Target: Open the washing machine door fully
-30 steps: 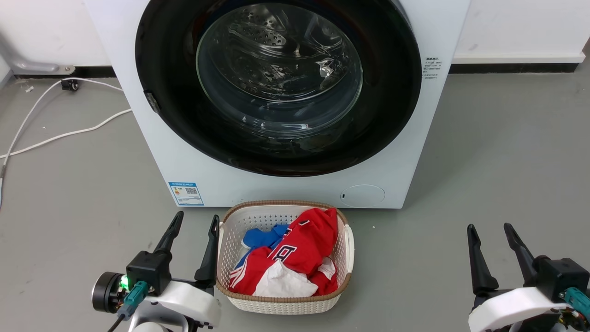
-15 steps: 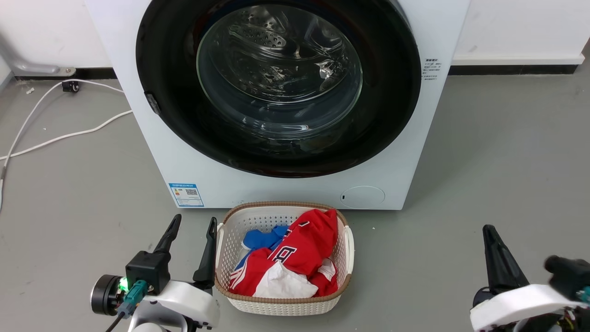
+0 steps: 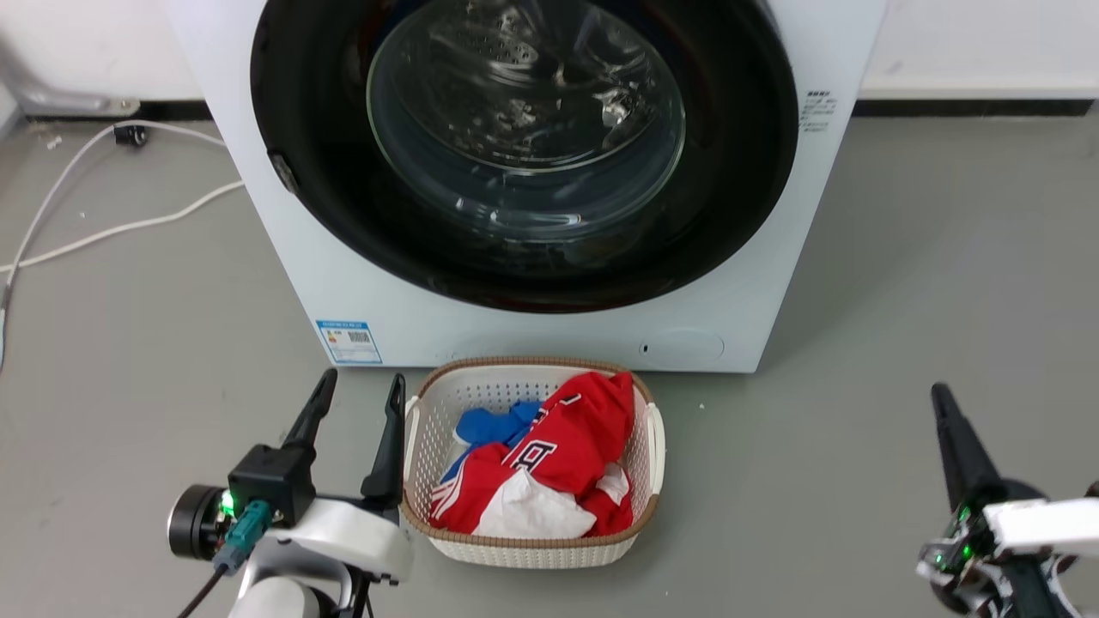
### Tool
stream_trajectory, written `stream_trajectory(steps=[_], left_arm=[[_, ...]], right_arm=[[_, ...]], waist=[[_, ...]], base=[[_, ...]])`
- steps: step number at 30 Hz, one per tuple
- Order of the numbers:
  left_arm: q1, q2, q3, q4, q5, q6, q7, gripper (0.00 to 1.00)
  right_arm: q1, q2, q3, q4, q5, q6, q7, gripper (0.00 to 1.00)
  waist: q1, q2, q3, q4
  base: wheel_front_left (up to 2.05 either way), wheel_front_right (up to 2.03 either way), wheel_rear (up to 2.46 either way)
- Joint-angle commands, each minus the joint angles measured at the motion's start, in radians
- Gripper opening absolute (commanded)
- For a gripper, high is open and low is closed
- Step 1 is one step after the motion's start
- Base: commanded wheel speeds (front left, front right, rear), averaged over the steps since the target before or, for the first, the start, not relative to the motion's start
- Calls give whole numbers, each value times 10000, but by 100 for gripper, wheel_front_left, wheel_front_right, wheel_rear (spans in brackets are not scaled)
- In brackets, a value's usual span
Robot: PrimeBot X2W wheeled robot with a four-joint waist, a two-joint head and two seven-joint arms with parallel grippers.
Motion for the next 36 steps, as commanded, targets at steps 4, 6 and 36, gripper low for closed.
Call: stream_trajectory(steps=[4, 6, 36], left_arm=[[-512, 54, -42, -180, -47, -45, -23, 100], [-718, 71, -64, -253, -41, -57, -20, 100], [-2582, -133, -514, -805, -42, -178, -249, 100]], right_arm=[[-1078, -91, -748, 675, 850, 4, 632, 0], [-1625, -370, -1067, 1133, 923, 4, 731, 0], [-12355, -3137, 640, 8935, 1060, 3, 3651, 0]], waist=[[0, -1, 682, 81], [0, -1, 980, 129], [0, -1, 4244, 1068]], base=[[0, 0, 0], [0, 0, 0], [0, 0, 0]])
